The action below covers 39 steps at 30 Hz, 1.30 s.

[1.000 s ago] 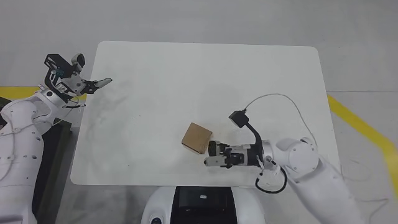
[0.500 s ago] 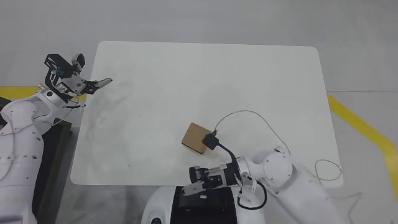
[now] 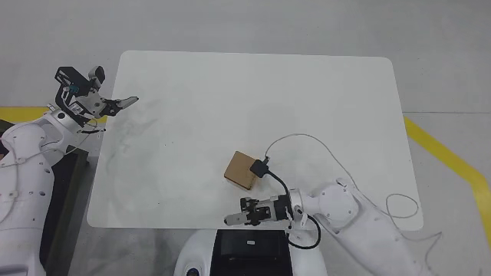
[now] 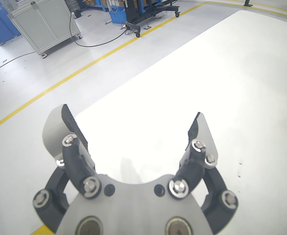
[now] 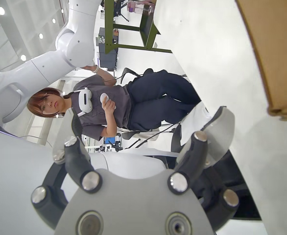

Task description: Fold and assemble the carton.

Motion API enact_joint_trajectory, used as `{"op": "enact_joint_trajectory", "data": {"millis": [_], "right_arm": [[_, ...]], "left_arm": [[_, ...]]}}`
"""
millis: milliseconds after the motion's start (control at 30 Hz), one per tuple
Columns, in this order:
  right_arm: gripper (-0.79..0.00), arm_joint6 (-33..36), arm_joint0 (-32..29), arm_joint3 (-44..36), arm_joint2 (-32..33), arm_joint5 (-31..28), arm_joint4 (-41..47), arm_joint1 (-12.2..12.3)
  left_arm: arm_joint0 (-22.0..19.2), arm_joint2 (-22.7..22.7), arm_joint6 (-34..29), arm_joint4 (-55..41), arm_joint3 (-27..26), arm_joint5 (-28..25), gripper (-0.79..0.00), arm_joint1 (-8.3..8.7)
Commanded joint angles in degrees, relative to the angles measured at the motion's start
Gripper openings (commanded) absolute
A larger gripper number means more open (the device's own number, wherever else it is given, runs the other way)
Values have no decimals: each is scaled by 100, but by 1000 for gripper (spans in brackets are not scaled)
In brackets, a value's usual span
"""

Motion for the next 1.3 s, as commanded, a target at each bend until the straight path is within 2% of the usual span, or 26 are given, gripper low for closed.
{"op": "enact_joint_trajectory", "data": {"millis": [0, 333, 567, 767, 900, 1033, 1267], "right_arm": [[0, -123, -10, 43, 50, 21, -54, 5], [0, -631, 80, 388, 485, 10, -254, 48], [0, -839, 402, 792, 578, -216, -456, 17], [0, -1024, 800, 1213, 581, -603, -624, -42], [0, -822, 894, 1142, 709, -1186, -925, 0], [0, -789, 788, 736, 1000, -1888, -1690, 108], [0, -1462, 444, -84, 1228, -2604, -3731, 205]], "left_arm": [[0, 0, 0, 0, 0, 0, 0, 0], [0, 0, 0, 0, 0, 0, 0, 0], [0, 0, 0, 0, 0, 0, 0, 0], [0, 0, 0, 0, 0, 0, 0, 0], [0, 0, 0, 0, 0, 0, 0, 0], [0, 0, 0, 0, 0, 0, 0, 0], [0, 0, 0, 0, 0, 0, 0, 0]]}}
